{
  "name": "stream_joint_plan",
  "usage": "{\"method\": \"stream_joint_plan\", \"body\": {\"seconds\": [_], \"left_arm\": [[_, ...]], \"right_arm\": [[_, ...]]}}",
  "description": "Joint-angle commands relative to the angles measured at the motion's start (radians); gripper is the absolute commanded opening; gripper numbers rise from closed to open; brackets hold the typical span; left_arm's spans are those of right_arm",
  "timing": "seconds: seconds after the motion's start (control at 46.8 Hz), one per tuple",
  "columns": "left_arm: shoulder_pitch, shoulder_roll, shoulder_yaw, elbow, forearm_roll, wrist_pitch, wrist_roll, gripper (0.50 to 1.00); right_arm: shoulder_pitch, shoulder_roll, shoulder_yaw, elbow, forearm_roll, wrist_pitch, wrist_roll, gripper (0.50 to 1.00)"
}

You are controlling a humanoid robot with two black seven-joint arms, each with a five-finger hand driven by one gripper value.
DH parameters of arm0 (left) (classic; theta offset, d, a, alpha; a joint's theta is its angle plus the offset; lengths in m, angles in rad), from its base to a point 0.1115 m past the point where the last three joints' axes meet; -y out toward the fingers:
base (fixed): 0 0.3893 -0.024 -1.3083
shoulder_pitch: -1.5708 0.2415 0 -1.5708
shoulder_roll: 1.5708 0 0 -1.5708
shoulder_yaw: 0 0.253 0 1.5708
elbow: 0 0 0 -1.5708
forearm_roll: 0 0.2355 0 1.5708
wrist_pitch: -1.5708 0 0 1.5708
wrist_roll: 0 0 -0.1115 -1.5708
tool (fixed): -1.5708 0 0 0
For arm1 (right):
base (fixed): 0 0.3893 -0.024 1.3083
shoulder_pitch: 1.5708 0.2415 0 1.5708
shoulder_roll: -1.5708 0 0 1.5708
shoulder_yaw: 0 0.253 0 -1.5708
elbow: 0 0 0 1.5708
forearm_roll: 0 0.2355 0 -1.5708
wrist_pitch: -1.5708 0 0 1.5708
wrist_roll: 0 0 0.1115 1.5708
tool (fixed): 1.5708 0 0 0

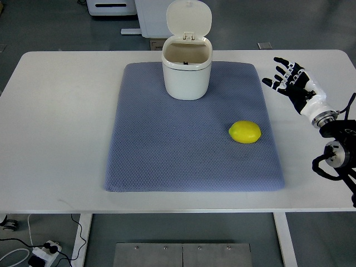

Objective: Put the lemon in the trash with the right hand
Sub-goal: 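Move the right hand down toward the yellow lemon on the mat, then close the right hand's fingers around the yellow lemon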

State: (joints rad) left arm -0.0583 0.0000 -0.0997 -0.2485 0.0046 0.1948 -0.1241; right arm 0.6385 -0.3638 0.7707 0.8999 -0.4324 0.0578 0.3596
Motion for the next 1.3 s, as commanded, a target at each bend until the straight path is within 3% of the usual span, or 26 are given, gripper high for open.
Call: {"method": "stream_joint_plan", "body": {"seconds": [0.0,0.107,0.556,1.282], "left_arm": [[0.000,0.000,0.000,0.000,0.000,0.000,0.000,1.000],[0.000,0.000,0.000,0.000,0.000,0.000,0.000,1.000],[0.000,0.000,0.000,0.000,0.000,0.000,0.000,1.000],[0.000,0.000,0.000,0.000,0.000,0.000,0.000,1.000]], "right_arm": [[-0.002,-0.033,-0.042,0.010,0.000,0.000,0.038,0.998],[-0.011,-0.078,-0.067,0.042,0.001,0.000,0.074,0.998],[-0.190,-0.190,-0.073,0.264,-0.003,-0.001,0.122,0.993],[-0.210,-0.122,-0.174,0.297,-0.039,-0.023,0.119,0.993]]}}
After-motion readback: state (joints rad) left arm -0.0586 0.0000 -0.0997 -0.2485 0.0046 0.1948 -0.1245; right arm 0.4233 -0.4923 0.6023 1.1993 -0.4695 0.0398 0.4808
